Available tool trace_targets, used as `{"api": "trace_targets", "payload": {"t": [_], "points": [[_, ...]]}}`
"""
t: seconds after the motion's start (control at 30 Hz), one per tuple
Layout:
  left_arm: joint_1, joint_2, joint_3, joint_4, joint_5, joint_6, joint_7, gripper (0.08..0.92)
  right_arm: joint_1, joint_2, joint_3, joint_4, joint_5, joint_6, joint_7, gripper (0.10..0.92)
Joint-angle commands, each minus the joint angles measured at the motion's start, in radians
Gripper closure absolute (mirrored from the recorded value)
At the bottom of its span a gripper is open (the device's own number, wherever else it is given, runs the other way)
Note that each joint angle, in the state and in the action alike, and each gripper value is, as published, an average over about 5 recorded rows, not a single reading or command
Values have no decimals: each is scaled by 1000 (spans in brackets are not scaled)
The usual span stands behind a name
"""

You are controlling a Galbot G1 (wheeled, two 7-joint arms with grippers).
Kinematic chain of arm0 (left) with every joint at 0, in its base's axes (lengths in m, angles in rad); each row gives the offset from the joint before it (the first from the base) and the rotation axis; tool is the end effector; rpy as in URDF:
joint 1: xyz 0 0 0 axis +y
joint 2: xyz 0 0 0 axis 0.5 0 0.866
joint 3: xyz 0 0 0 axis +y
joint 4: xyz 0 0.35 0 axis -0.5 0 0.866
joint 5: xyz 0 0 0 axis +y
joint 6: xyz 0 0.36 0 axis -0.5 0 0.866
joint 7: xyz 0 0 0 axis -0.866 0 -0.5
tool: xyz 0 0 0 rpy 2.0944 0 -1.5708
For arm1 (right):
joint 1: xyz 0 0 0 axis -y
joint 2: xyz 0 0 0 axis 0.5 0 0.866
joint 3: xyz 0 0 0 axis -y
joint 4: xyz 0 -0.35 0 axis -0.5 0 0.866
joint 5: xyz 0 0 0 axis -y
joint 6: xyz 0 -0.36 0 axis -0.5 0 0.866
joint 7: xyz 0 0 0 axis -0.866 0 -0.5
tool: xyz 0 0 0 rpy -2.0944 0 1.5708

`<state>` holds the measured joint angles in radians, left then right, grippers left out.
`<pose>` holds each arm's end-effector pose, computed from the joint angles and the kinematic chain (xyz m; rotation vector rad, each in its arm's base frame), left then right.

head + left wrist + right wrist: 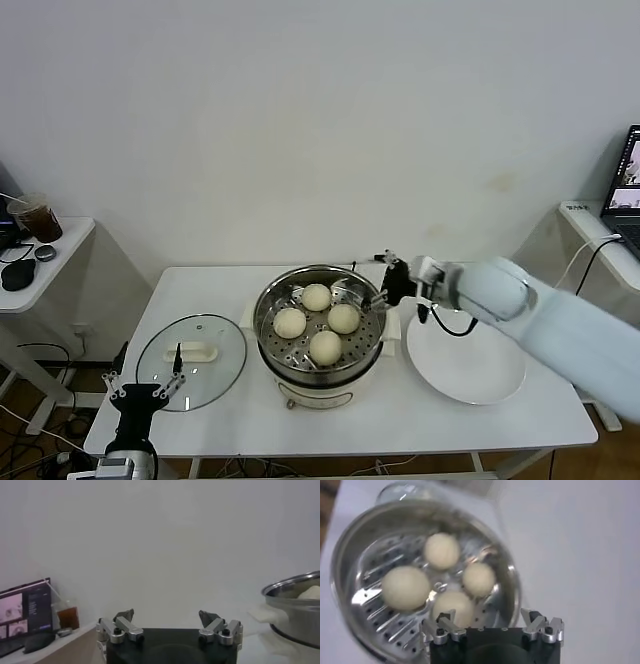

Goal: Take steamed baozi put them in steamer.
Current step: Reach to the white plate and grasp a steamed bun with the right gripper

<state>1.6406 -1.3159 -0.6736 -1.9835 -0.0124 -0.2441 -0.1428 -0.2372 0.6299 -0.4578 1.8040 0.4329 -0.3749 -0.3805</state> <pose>0.1660 0.0995 -0.3370 -0.1764 3.0058 0.4170 0.4185 -0.0441 -0.1296 1.2560 -2.4367 1.0814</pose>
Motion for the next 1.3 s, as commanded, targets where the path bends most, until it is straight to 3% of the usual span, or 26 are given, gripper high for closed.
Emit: {"api": "trace_targets", "payload": {"t": [0.03, 0.3, 0.47, 0.6, 0.83, 1.07, 1.3], "points": [[3, -3, 19, 4, 6, -19, 3, 177, -1004, 232, 948, 76, -245, 437, 203, 203], [10, -2, 35, 6, 84, -32, -10, 177, -1174, 632, 1279, 87, -335, 654, 97, 203], [7, 2, 18, 27, 342, 1, -96, 177, -1243, 753, 1413, 125, -283, 663, 77, 203], [5, 27, -43, 93, 722, 28, -154, 177, -1307, 790, 1457, 147, -246, 638, 95, 203], [27, 143, -72, 209, 1181, 49, -125, 177, -1376, 851, 1466, 172, -252, 615, 133, 203], [-77, 208, 14, 357, 1327, 10, -129, 177, -1402, 886, 1455, 180, -255, 606, 148, 203], [-288, 227, 79, 504, 1368, -14, -131, 177, -1411, 904, 1447, 171, -260, 610, 146, 203]]}}
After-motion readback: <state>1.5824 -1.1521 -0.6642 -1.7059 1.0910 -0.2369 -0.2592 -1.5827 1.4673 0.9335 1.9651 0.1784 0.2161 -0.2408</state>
